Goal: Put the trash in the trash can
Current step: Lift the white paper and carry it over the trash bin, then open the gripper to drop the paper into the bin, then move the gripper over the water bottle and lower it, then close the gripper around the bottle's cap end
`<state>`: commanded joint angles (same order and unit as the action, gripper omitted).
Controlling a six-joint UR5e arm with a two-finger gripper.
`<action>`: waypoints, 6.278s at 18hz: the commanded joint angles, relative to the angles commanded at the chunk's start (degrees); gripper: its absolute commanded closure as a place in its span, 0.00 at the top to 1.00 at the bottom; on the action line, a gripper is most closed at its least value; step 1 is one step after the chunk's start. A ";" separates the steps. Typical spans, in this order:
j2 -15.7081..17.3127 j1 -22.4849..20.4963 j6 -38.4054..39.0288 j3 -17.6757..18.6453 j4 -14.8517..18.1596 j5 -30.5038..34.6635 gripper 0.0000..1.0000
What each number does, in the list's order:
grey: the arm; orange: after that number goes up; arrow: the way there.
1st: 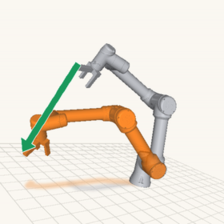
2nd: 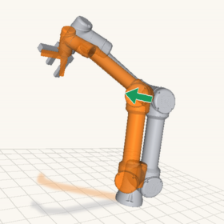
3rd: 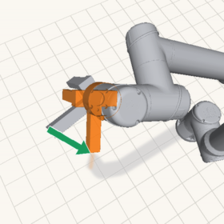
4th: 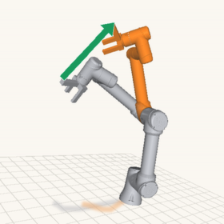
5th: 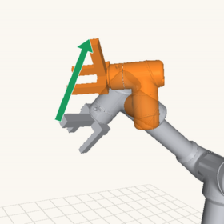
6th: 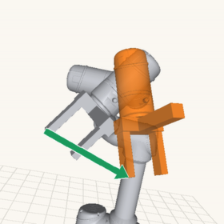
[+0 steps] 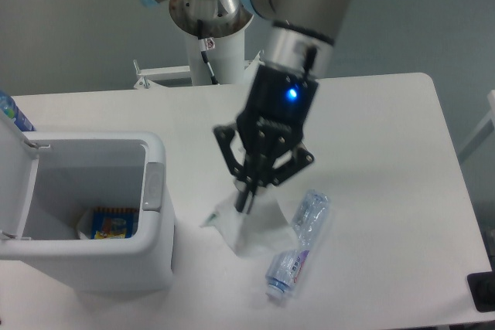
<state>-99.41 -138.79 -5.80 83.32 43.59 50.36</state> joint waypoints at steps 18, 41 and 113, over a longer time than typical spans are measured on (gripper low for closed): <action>0.88 12.75 -2.02 9.23 -0.79 2.29 0.00; 1.76 7.05 -3.78 5.72 -0.44 6.50 1.00; -29.79 -0.69 -48.16 0.79 8.17 37.97 0.94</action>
<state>-129.20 -139.48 -53.96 84.11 51.77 88.33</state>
